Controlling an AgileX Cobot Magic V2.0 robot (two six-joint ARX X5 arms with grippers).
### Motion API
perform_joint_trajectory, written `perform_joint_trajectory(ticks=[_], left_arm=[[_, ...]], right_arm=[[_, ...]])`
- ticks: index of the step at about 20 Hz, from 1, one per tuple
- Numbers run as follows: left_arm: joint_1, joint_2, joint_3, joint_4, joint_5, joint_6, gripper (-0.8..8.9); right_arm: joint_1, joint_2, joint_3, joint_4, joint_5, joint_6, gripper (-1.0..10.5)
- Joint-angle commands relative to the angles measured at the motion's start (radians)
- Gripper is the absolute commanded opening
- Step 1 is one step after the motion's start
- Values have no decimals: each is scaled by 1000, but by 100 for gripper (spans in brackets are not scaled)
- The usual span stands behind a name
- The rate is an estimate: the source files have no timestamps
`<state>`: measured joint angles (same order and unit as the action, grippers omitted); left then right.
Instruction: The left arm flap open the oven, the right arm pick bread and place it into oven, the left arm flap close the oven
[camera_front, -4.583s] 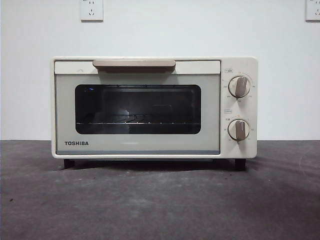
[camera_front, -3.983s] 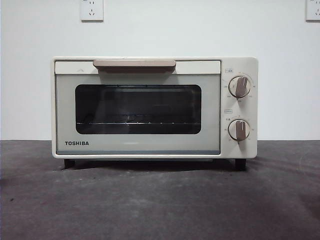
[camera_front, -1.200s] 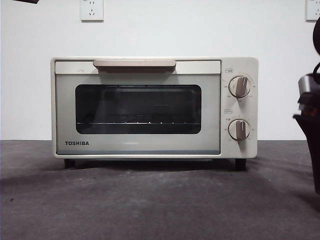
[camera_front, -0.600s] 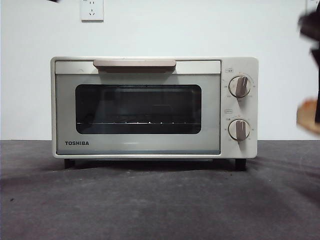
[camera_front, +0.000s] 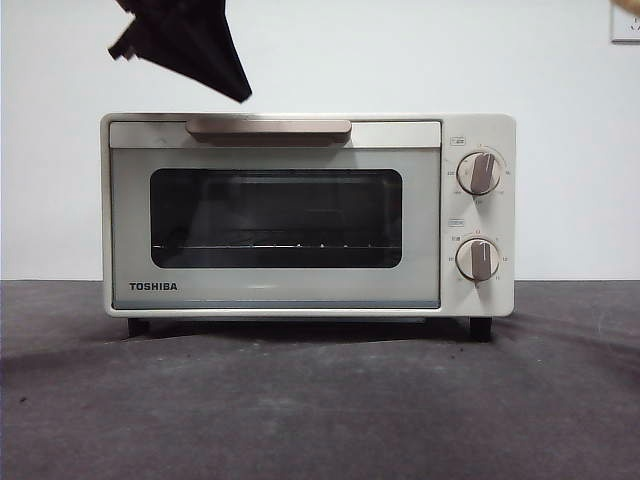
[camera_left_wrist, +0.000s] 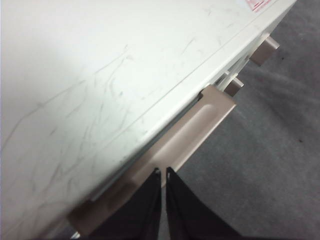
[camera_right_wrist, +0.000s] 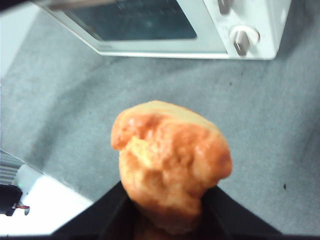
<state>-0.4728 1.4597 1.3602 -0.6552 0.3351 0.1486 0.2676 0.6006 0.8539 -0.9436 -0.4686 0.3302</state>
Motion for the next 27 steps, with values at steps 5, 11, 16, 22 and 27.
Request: perform_joint_trajectory(ticks=[5, 11, 16, 22, 27], left_arm=[[-6, 56, 28, 27, -3, 58, 16], [-6, 105, 28, 7, -6, 68, 16], [-26, 91, 28, -75, -6, 68, 16], [-63, 49, 23, -162, -6, 76, 16], [-73, -12, -72, -145, -6, 66, 16]], right_arm=[[3, -37, 19, -3, -9, 30, 133], [3, -36, 19, -3, -48, 44, 133], [3, -36, 24, 27, -50, 45, 133], [3, -36, 24, 26, -56, 46, 133], [3, -36, 24, 23, -59, 49, 133]])
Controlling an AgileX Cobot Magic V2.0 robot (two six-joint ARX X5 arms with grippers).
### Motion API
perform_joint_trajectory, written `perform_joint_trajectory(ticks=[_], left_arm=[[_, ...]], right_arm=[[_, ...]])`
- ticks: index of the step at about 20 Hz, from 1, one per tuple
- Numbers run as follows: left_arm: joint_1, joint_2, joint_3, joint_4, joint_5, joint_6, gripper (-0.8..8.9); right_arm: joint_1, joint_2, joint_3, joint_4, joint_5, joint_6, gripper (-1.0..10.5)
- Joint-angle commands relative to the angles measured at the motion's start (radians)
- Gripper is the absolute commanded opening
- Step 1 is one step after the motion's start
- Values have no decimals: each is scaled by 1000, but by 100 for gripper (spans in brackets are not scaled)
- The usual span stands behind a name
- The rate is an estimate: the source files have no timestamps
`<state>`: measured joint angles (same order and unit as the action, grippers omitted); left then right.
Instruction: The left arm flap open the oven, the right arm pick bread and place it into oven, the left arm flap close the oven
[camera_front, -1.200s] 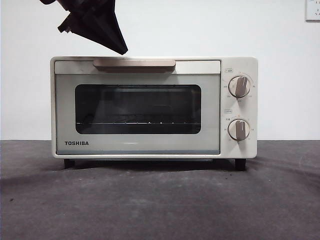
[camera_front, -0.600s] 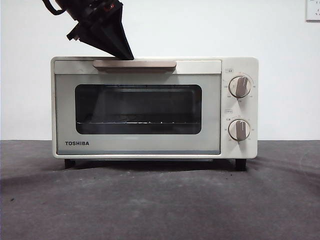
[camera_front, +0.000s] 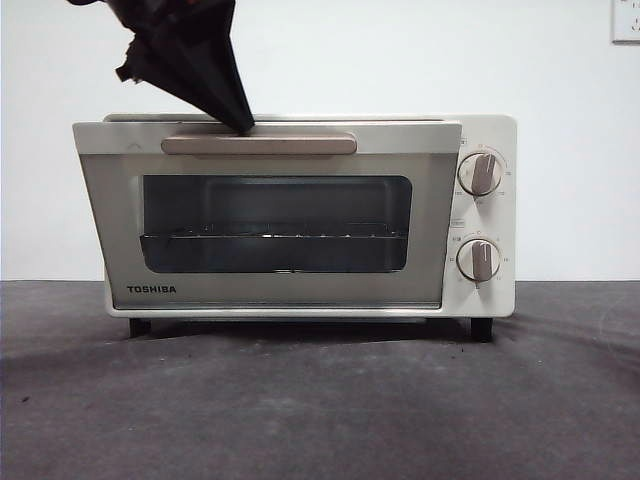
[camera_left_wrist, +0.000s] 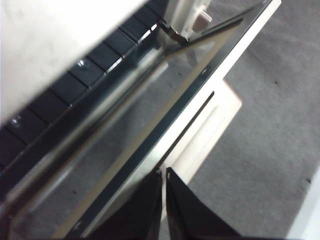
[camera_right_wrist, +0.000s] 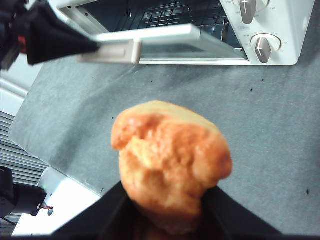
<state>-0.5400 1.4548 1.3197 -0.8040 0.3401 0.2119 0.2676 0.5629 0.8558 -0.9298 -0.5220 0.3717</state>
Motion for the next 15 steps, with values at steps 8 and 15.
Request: perform_joint_trajectory(ticks=[8, 15], left_arm=[[-12, -161, -351, 248, -12, -101, 16], [-63, -161, -395, 267, -34, -124, 16]], right_arm=[[3, 2, 22, 18, -4, 6, 133], [3, 2, 22, 17, -3, 6, 133]])
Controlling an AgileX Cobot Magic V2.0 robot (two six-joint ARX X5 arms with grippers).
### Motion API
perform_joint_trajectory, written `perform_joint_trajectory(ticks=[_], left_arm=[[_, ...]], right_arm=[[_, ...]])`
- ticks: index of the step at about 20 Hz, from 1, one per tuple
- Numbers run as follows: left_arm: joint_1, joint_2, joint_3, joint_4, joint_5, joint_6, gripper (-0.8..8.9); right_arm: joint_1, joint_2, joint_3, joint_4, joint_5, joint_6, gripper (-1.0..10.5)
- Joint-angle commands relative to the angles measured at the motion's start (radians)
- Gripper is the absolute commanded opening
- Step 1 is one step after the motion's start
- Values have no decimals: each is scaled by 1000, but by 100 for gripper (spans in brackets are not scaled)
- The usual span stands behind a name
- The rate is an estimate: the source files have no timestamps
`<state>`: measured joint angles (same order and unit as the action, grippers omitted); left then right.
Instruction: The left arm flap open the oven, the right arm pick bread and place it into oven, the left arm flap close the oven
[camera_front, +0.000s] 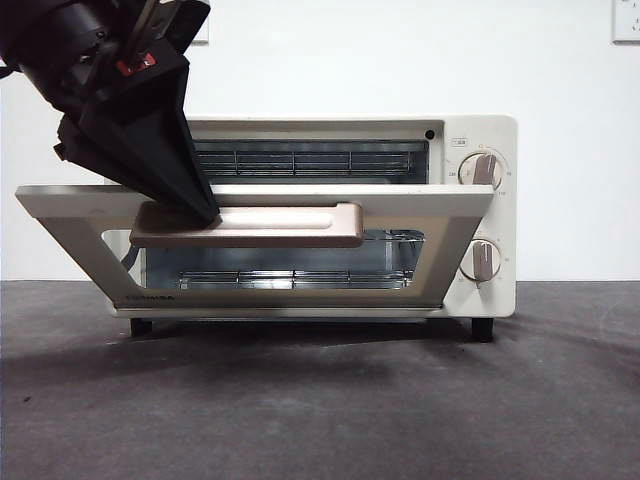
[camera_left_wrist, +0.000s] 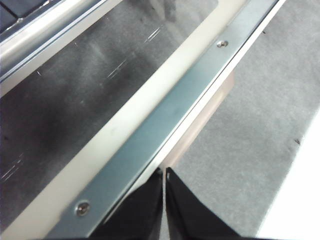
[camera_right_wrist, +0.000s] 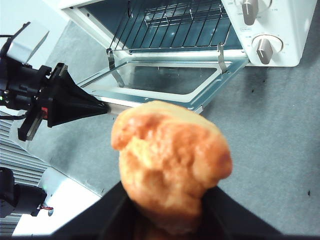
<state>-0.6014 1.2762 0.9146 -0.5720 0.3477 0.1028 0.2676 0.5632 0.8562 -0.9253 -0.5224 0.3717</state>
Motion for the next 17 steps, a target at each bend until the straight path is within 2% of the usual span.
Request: perform_joint_trajectory(ticks=[1, 10, 14, 17], left_arm=[[-3, 17, 7, 30, -41, -14, 16], [-24, 17, -121, 68, -41, -49, 16], [-29, 17, -131, 63, -41, -53, 16], [-29, 3, -130, 55, -40, -90, 16]], right_arm=[[3, 1, 22, 13, -2, 7, 133], [3, 1, 22, 13, -1, 6, 133], [3, 1, 22, 13, -1, 6, 133], [3, 2, 22, 12, -3, 7, 133]])
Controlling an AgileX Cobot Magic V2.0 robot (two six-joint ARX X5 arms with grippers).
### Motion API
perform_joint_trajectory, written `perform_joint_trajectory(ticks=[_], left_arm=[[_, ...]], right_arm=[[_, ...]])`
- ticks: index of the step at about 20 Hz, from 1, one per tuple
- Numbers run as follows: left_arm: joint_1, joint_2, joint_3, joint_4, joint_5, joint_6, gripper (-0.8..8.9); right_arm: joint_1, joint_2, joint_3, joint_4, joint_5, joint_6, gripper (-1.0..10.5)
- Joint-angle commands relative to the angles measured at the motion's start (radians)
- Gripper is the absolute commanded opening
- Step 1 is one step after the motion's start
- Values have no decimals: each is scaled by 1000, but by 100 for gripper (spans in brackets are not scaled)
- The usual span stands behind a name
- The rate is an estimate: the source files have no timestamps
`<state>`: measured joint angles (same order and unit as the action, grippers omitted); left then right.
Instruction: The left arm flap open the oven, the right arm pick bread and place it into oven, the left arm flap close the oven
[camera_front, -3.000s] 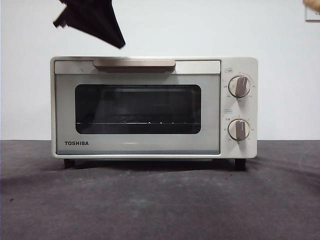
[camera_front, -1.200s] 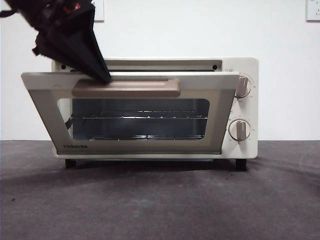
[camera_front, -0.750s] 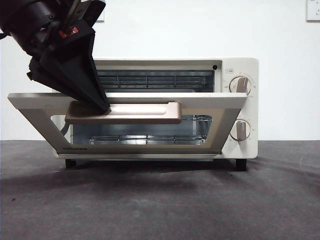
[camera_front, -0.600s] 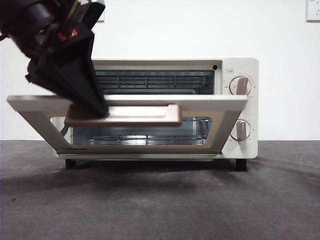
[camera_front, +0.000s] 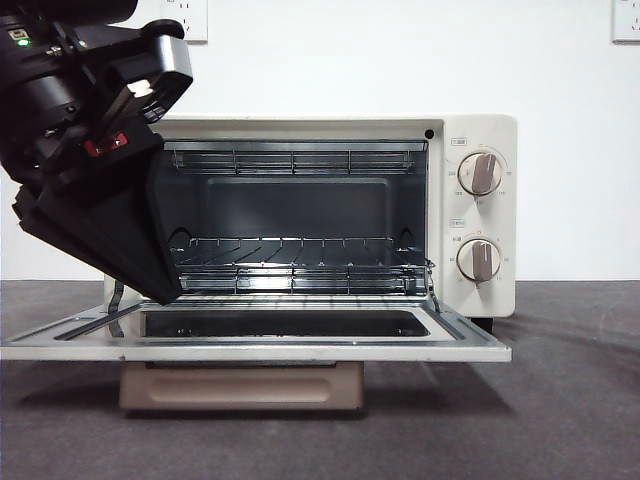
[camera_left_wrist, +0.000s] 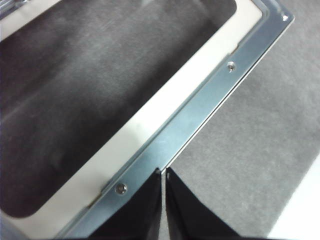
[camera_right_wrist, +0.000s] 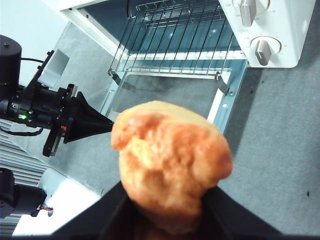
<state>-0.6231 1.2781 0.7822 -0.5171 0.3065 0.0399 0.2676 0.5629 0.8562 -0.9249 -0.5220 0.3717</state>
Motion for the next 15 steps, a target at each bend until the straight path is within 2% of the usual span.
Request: perform_joint_trajectory(ticks=[1, 5, 9, 15], left_arm=[[-8, -16, 8, -14, 1, -32, 16], [-7, -154, 44, -89, 2, -74, 16], [-7, -332, 75, -174, 2, -99, 16], [-7, -568, 76, -272, 1, -165, 16]], right_arm=[[5, 9, 22, 12, -15, 10, 133], [37, 84, 22, 26, -53, 18, 133], [148, 216, 22, 196, -36, 94, 133], [364, 470, 22, 535, 163, 220, 132]])
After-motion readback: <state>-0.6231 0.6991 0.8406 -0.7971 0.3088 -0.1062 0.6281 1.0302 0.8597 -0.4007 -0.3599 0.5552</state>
